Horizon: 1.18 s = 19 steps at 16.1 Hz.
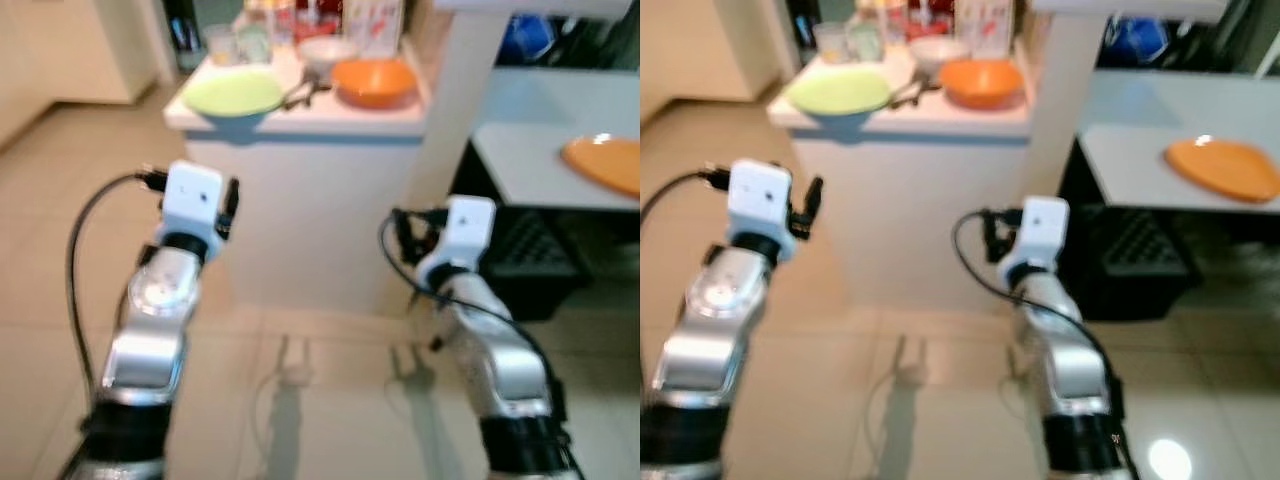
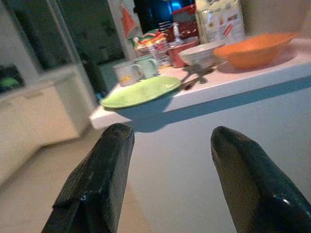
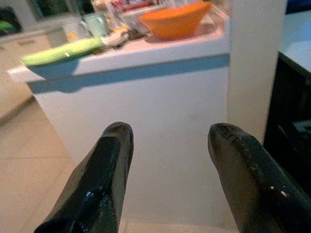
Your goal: Setting the table
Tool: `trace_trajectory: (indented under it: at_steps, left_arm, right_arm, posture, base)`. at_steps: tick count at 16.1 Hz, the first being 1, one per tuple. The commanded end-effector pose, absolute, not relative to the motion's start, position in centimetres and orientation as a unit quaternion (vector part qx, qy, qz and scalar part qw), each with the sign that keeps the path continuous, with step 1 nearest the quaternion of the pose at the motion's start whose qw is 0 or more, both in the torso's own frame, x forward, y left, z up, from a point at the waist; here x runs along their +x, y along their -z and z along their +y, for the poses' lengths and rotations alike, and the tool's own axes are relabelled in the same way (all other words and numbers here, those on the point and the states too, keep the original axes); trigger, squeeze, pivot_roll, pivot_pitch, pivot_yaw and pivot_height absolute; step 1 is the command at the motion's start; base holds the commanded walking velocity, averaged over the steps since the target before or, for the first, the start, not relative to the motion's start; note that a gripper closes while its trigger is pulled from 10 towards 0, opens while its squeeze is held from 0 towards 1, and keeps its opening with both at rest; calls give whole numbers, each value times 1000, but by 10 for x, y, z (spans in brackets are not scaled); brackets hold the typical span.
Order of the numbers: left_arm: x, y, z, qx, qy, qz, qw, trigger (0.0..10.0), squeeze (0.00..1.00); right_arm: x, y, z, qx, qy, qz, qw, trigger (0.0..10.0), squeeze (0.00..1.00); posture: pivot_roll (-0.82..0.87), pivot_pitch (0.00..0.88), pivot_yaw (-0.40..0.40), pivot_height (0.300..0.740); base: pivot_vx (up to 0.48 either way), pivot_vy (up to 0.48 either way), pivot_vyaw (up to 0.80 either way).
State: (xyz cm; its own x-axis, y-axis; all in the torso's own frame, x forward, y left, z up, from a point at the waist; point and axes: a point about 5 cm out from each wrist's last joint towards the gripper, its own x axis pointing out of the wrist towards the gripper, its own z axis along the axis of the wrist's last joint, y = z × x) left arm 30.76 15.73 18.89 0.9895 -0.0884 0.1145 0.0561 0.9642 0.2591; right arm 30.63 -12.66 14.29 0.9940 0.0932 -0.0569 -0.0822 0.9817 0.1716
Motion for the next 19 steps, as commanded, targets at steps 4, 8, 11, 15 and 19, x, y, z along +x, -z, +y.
trace_trajectory:
  at_steps: [4, 8, 11, 15, 19]
  left_arm:
    - [308, -196, 160, 127, 33, -78, 988, 10000, 0]
    - [307, -200, 158, 122, 35, -87, 988, 10000, 0]
    - [308, -201, 159, 122, 34, -89, 988, 10000, 0]
    - [307, -199, 159, 123, 34, -85, 988, 10000, 0]
    - [308, -199, 160, 124, 34, -84, 988, 10000, 0]
  right_arm:
    - [311, -154, -122, 76, -57, 6, 995, 10000, 0]
    - [317, -166, -121, 61, -56, -19, 996, 10000, 0]
    - [318, -166, -121, 60, -57, -20, 996, 10000, 0]
    - [318, -166, -121, 68, -62, -19, 996, 10000, 0]
    - [319, -167, -122, 75, -63, -22, 995, 10000, 0]
  posture:
    - [34, 0, -2, 740]
    - [36, 0, -10, 740]
    - [36, 0, -10, 740]
    - [30, 0, -7, 740]
    - [30, 0, -7, 740]
  base:
    - [0, 0, 0]
    - [233, 0, 106]
    - [342, 0, 454]
    - [348, 0, 0]
    - [345, 0, 0]
